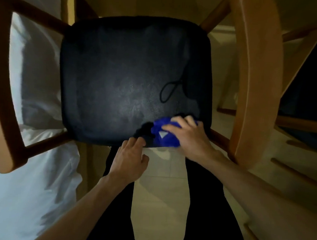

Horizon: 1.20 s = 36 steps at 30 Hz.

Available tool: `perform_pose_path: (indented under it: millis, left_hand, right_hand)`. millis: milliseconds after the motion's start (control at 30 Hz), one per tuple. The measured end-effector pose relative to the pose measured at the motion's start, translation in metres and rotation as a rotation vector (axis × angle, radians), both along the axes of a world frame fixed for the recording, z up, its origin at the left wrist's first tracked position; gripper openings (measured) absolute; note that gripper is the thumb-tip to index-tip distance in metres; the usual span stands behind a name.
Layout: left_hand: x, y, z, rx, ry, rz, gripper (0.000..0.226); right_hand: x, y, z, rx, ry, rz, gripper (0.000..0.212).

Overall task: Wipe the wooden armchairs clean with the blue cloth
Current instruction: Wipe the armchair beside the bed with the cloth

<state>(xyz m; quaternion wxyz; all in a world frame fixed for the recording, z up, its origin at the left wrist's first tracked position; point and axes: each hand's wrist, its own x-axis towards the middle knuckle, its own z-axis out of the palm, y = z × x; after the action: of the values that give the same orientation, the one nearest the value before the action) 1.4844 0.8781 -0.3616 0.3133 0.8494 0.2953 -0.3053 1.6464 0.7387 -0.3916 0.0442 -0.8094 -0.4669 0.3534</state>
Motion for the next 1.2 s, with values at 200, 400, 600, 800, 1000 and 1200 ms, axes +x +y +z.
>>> perform_pose_path:
  millis: [200, 400, 600, 800, 1000, 1200]
  left_hand:
    - [0.048, 0.019, -0.009, 0.091, -0.123, -0.063, 0.045]
    - [0.096, 0.033, -0.005, 0.088, -0.2, -0.086, 0.046]
    - [0.106, 0.045, -0.002, 0.1, -0.24, 0.005, 0.044]
    - [0.117, 0.057, -0.015, 0.098, -0.292, 0.099, 0.04]
    - [0.155, 0.096, -0.019, 0.192, -0.378, 0.129, 0.038]
    - [0.154, 0.145, -0.029, 0.286, -0.365, 0.365, 0.037]
  right_hand:
    - [0.089, 0.079, 0.001, 0.088, -0.294, -0.64, 0.077]
    - [0.041, 0.068, -0.03, -0.145, -0.292, -0.742, 0.065]
    - [-0.049, 0.013, -0.019, -0.319, -0.064, -0.733, 0.069]
    - [0.032, 0.055, 0.012, 0.087, -0.05, -0.836, 0.089]
    - [0.15, 0.183, 0.001, 0.237, -0.251, -0.204, 0.073]
    - [0.182, 0.25, -0.03, 0.274, -0.359, 0.424, 0.078]
